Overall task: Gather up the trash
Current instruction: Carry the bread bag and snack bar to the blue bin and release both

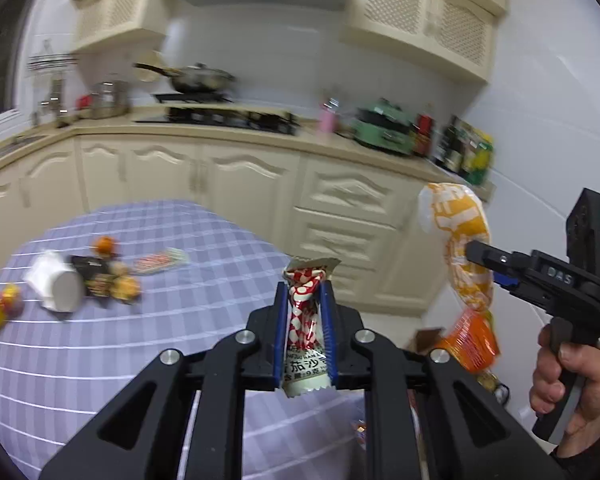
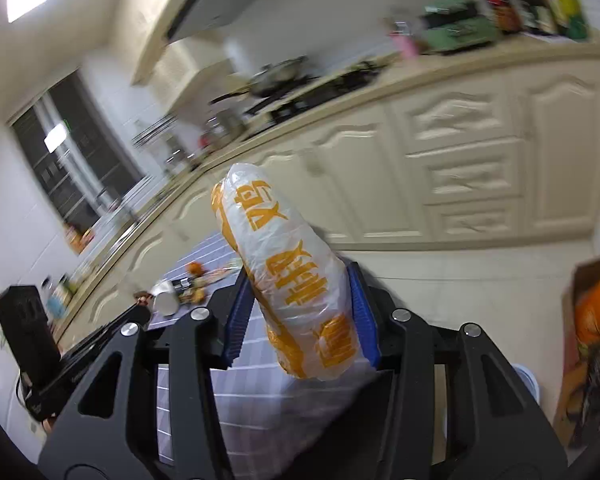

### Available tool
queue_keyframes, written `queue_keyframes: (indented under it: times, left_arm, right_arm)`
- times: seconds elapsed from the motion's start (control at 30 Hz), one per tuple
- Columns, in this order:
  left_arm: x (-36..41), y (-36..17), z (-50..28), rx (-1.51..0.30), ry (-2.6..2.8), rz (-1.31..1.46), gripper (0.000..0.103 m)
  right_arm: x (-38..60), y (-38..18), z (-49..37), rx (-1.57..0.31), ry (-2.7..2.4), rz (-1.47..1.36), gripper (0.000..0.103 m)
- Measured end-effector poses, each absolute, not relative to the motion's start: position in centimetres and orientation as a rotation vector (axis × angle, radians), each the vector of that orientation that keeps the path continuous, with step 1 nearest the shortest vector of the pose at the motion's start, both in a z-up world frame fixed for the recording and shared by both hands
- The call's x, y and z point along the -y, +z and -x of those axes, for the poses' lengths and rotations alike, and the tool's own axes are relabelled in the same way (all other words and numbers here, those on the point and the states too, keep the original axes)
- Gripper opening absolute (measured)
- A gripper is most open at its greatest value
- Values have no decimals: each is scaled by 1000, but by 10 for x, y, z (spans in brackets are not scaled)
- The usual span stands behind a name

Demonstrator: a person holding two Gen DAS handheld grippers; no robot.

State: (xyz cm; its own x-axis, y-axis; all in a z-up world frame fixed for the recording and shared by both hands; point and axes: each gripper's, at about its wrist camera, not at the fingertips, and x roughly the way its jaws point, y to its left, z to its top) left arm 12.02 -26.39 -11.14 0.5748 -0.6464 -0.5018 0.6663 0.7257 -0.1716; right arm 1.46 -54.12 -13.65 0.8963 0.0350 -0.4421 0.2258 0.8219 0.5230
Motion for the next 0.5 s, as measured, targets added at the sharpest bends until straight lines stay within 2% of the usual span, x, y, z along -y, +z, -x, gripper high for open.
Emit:
queue_keyframes:
  times: [0.23,0.5]
  left_arm:
    - [345,-148,-89,-652,-919,-103,15]
    - [433,-224,-71,-821,-1045,-227,15]
  right_arm:
    - [594,-186,27,-520,-268,-687,45]
    - [641,-269,53,-641,-386,-862,46]
